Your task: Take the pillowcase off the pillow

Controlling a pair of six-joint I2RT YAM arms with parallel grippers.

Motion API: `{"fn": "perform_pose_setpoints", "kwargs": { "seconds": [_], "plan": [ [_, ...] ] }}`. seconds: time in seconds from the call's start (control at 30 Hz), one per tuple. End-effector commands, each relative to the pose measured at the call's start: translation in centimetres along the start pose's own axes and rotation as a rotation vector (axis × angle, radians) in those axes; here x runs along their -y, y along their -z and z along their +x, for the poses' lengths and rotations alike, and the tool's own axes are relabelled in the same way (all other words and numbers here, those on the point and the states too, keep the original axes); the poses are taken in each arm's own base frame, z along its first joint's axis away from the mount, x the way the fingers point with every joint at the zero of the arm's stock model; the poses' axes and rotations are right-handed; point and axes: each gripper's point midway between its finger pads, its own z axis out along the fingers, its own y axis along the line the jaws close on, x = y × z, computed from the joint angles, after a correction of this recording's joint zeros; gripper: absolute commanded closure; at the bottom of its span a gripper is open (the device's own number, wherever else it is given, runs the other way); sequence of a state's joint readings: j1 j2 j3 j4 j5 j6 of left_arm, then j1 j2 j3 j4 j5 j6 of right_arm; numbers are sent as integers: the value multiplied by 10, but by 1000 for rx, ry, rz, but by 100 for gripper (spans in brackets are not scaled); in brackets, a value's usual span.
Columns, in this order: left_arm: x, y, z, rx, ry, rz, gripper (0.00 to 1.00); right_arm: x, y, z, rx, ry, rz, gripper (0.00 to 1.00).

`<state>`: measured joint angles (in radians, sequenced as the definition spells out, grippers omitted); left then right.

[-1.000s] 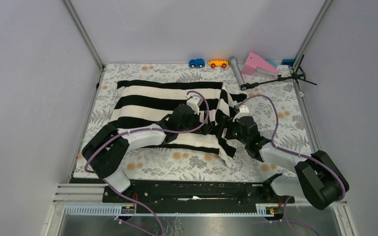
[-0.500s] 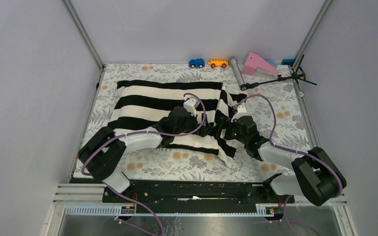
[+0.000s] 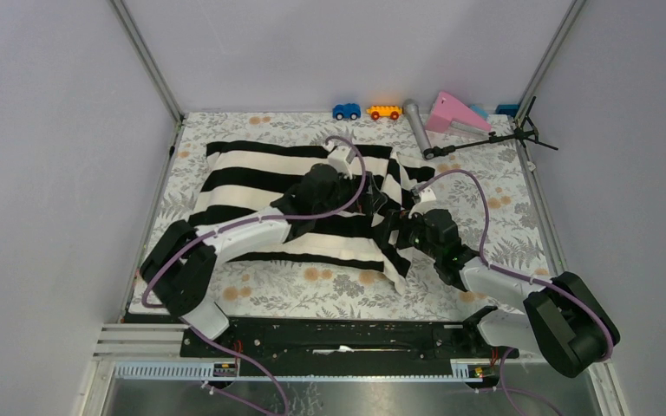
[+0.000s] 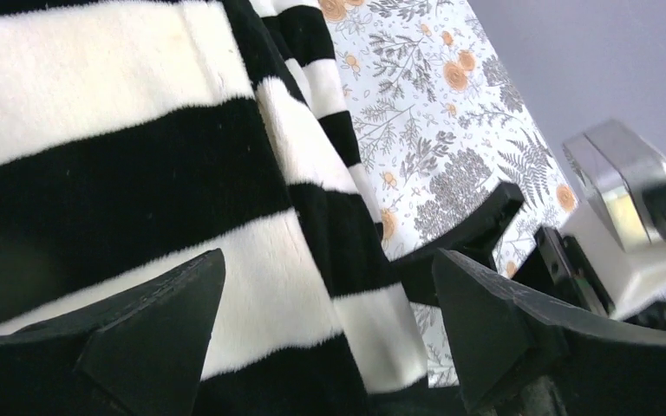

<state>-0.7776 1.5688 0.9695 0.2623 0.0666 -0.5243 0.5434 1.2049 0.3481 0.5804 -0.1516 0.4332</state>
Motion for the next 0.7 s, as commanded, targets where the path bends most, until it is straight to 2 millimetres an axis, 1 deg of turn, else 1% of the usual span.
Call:
{"fn": "perform_pose_setpoints", "kwargs": {
  "seconds": [0.0, 0.13, 0.2, 0.27, 0.33, 0.4, 0.47, 0.5, 0.53, 0.6, 0.67],
  "plan": [
    [-11, -22, 4, -91, 29, -80, 5, -19, 1, -15, 61, 27, -76, 6],
    [-25, -31, 14, -143, 43, -136, 14, -15, 2, -16, 70, 20, -55, 6],
    [-39, -34, 19, -166, 59, -191, 22, -12, 3, -17, 78, 17, -36, 7],
    [-51, -34, 23, -186, 84, -220, 32, -7, 3, -17, 80, 12, -8, 7],
    [-62, -34, 26, -196, 109, -236, 45, -2, 3, -18, 87, 7, 23, 7],
    [-71, -31, 28, -195, 126, -249, 62, 5, 3, -18, 88, 1, 63, 7],
    [-75, -22, 19, -147, 128, -245, 82, 17, 3, -19, 94, -10, 132, 8],
    [-75, -16, 14, -117, 127, -229, 88, 23, 3, -20, 97, -15, 167, 7],
    [-72, -9, 11, -85, 123, -203, 90, 28, 3, -21, 97, -17, 197, 8],
    [-64, 3, 5, -29, 107, -149, 91, 36, 4, -24, 102, -14, 248, 8],
    [-54, 13, 2, 3, 95, -91, 91, 39, 6, -28, 114, -12, 274, 7]
  ]
}}
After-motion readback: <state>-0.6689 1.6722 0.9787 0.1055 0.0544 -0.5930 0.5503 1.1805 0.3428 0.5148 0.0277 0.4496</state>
